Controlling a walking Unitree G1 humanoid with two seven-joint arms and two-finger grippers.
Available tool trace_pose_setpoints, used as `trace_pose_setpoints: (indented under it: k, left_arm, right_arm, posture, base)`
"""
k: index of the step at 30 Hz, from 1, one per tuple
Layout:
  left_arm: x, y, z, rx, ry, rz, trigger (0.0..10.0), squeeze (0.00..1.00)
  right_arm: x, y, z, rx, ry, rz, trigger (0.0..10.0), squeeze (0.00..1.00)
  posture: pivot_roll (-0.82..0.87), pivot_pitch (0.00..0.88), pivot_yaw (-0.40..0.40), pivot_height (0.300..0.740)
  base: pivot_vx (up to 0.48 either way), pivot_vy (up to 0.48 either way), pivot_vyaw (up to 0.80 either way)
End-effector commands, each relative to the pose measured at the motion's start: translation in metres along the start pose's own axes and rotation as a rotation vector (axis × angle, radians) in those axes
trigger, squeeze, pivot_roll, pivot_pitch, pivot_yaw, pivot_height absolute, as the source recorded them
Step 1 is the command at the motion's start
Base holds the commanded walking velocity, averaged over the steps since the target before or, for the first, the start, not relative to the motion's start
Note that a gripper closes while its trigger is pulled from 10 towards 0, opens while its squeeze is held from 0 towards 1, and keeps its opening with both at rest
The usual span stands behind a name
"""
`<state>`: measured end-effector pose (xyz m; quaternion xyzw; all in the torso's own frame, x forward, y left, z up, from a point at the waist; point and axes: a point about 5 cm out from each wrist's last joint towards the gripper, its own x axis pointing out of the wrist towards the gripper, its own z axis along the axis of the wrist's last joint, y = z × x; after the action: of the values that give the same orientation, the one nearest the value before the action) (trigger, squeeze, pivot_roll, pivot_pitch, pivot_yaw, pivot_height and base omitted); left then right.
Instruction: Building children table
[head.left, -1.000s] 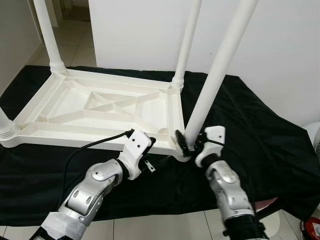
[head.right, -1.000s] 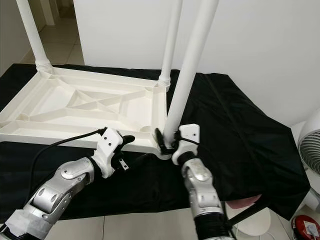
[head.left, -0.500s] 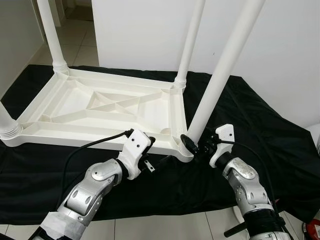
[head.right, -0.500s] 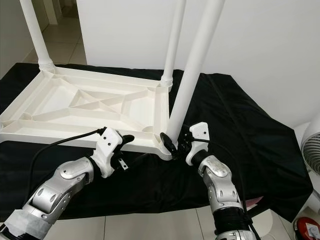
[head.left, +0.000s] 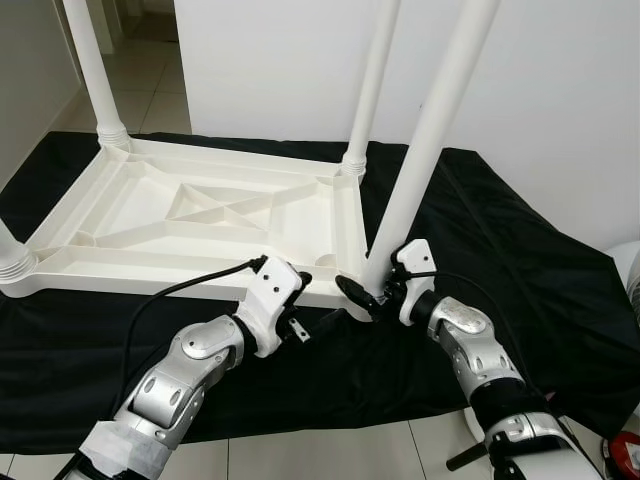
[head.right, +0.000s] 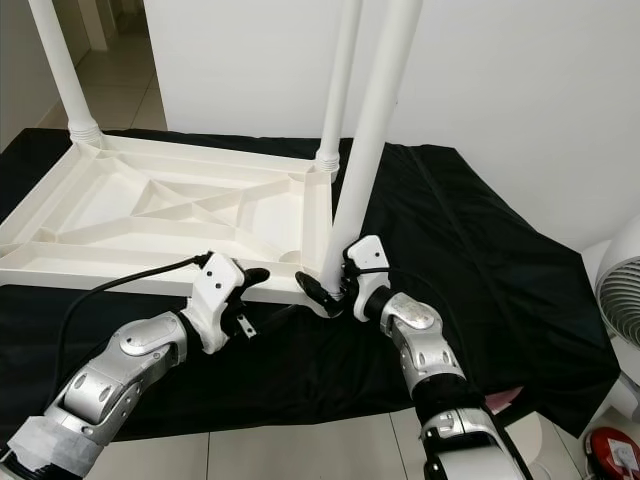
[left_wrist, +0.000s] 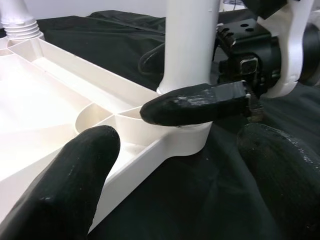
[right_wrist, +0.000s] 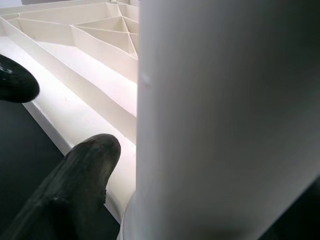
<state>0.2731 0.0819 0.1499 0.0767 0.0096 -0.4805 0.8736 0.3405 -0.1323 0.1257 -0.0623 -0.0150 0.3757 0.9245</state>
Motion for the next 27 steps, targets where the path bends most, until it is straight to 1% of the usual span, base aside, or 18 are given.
trace_pose_setpoints:
  k: [1, 2, 3, 4, 9, 17, 18, 23, 24, 25, 27]
  left_arm:
    - [0.002, -0.005, 0.005, 0.016, -0.008, -0.085, 10.0, 0.00]
    - [0.002, -0.005, 0.005, 0.017, -0.007, -0.083, 10.0, 0.00]
    - [0.001, -0.005, 0.005, 0.017, -0.006, -0.082, 10.0, 0.00]
    - [0.001, -0.005, 0.004, 0.017, -0.006, -0.081, 10.0, 0.00]
    - [0.000, -0.006, 0.004, 0.015, -0.006, -0.078, 10.0, 0.00]
    - [0.002, -0.006, 0.005, 0.015, -0.009, -0.081, 10.0, 0.00]
    - [0.002, -0.006, 0.005, 0.016, -0.009, -0.083, 10.0, 0.00]
    - [0.002, -0.007, 0.004, 0.015, -0.008, -0.087, 10.0, 0.00]
    - [0.003, -0.007, 0.004, 0.015, -0.007, -0.091, 10.0, 0.00]
    - [0.003, -0.007, 0.004, 0.015, -0.007, -0.091, 10.0, 0.00]
    - [0.004, -0.008, 0.003, 0.014, -0.008, -0.093, 10.0, 0.00]
  right_arm:
    - [0.006, 0.004, -0.001, -0.007, 0.007, 0.039, 3.9, 0.00]
    - [0.006, 0.004, -0.001, -0.008, 0.010, 0.046, 0.7, 0.00]
    - [0.007, 0.004, -0.001, -0.010, 0.012, 0.050, 0.7, 0.00]
    - [0.006, 0.004, -0.003, -0.006, 0.018, 0.056, 0.0, 0.00]
    - [0.003, 0.004, -0.008, 0.014, 0.031, 0.065, 0.0, 0.00]
    - [-0.001, 0.002, -0.014, 0.043, 0.019, 0.009, 0.0, 0.00]
    - [-0.001, 0.003, -0.014, 0.055, 0.017, -0.002, 10.0, 0.00]
    - [0.000, 0.005, -0.016, 0.066, 0.011, -0.042, 10.0, 0.00]
    - [-0.002, 0.004, -0.018, 0.071, 0.009, -0.116, 10.0, 0.00]
    - [-0.002, 0.004, -0.018, 0.071, 0.009, -0.116, 10.0, 0.00]
    - [-0.003, 0.004, -0.019, 0.074, 0.011, -0.170, 10.0, 0.00]
  posture:
    - [0.10, 0.009, -0.076, 0.740]
    - [0.10, 0.009, -0.076, 0.740]
    - [0.10, 0.009, -0.076, 0.740]
    - [0.12, 0.010, -0.080, 0.740]
    - [0.12, 0.008, -0.081, 0.740]
    - [0.11, 0.008, -0.083, 0.740]
    - [0.10, 0.002, -0.085, 0.740]
    - [0.10, 0.002, -0.086, 0.740]
    - [0.10, 0.002, -0.092, 0.740]
    - [0.10, 0.002, -0.092, 0.740]
    - [0.10, 0.002, -0.092, 0.740]
  base:
    - [0.000, 0.000, 0.00]
    - [0.000, 0.000, 0.00]
    - [0.000, 0.000, 0.00]
    - [0.000, 0.000, 0.00]
    - [0.000, 0.000, 0.00]
    - [0.000, 0.000, 0.00]
    - [0.000, 0.000, 0.00]
    - [0.000, 0.000, 0.00]
    - [0.000, 0.000, 0.00]
    - [0.000, 0.000, 0.00]
    - [0.000, 0.000, 0.00]
